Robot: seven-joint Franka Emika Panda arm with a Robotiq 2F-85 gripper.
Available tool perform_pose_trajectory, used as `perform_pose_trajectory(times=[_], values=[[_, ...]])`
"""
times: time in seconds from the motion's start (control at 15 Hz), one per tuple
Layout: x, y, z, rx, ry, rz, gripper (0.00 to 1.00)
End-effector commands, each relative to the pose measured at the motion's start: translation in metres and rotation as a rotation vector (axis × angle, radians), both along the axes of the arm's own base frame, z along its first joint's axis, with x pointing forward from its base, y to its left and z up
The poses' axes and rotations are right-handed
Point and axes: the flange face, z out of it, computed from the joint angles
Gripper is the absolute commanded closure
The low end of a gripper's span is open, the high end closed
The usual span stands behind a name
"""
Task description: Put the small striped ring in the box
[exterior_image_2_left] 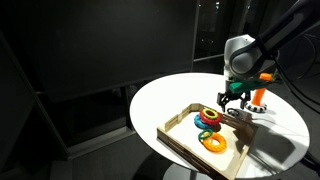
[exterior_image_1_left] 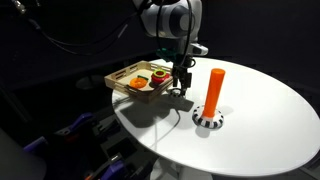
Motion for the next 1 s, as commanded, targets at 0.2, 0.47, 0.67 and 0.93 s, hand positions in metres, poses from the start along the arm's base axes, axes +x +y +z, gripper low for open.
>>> perform_pose_trajectory(times=[0.2,0.47,0.67,0.93], values=[[-0.001,-0.004,-0.009,-0.015,-0.005,-0.05,0.0],[-0.003,-0.004,-0.015,-0.02,0.004,-0.063,0.0],[-0.004,-0.004,-0.018,-0.02,0.01,-0.068,0.34],[0.001,-0.005,-0.003,-0.022,-0.007,-0.082,0.5]])
